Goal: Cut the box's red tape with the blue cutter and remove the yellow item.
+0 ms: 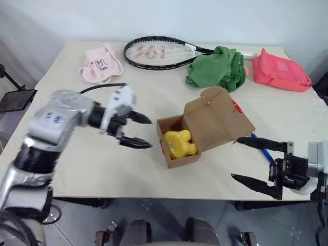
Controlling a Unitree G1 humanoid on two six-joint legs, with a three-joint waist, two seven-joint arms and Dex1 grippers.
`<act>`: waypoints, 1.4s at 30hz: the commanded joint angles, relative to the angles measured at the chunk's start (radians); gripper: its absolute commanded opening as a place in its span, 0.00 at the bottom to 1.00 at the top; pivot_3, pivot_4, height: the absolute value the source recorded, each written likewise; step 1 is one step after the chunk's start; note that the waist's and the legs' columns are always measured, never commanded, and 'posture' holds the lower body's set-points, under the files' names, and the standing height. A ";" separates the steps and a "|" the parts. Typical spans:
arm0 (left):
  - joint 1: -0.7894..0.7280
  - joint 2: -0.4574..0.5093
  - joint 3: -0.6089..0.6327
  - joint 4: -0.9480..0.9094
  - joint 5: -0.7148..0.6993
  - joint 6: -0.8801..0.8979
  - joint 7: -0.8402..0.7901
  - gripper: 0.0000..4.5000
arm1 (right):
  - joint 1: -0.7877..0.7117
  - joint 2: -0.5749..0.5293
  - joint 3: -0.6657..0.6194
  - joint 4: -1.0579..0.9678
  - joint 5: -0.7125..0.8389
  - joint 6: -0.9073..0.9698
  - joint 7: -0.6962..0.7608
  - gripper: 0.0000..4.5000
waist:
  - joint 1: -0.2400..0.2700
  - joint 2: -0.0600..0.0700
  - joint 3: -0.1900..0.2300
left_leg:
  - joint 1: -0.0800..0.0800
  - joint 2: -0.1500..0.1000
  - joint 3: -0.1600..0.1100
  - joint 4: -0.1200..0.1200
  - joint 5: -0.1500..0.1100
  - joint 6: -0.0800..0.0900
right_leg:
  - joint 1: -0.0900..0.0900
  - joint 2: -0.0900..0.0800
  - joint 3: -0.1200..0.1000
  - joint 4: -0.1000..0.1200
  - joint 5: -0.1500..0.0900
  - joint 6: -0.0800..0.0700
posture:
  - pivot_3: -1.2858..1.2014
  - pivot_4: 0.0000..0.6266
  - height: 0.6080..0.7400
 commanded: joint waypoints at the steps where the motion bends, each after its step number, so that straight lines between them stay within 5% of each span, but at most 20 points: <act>1: -0.058 -0.057 -0.072 0.030 0.061 0.014 0.019 0.99 | 0.002 -0.024 -0.056 -0.056 0.041 0.008 -0.026 1.00 | -0.001 0.000 0.000 | 0.000 0.000 0.000 0.000 0.000 0.000 | 0.000 0.000 0.000 0.000 0.000 0.000 | 0.52 0.24 1.00; 6: -0.118 -0.191 -0.148 0.150 0.152 0.009 0.080 0.99 | -0.001 -0.043 -0.070 -0.117 0.073 0.049 -0.098 1.00 | 0.007 -0.001 0.000 | 0.000 0.000 0.000 0.001 0.000 0.000 | 0.000 0.000 0.001 -0.001 0.000 0.000 | 0.52 0.24 1.00; 15: -0.144 -0.294 -0.274 0.294 0.325 -0.114 0.101 0.99 | 0.043 -0.033 -0.073 -0.222 0.121 0.099 -0.225 1.00 | 0.013 -0.001 0.000 | -0.001 0.000 0.000 0.001 0.000 0.000 | 0.001 0.000 0.001 -0.002 0.000 0.000 | 0.52 0.24 1.00; 30: -0.136 -0.378 -0.090 0.269 0.181 -0.131 0.023 0.02 | 0.155 0.021 -0.093 -0.192 0.077 0.055 -0.228 1.00 | 0.031 -0.001 0.000 | -0.001 0.000 0.000 0.002 -0.001 0.001 | 0.000 0.000 0.001 -0.002 0.000 0.000 | 0.52 0.24 1.00; 42: -0.099 -0.433 0.282 0.443 -0.035 -0.417 0.011 0.01 | 0.115 0.077 -0.039 -0.126 0.009 -0.030 -0.223 1.00 | 0.024 0.000 0.000 | -0.001 0.000 0.001 0.002 -0.001 0.001 | 0.000 0.000 0.001 -0.001 0.000 0.000 | 0.52 0.24 1.00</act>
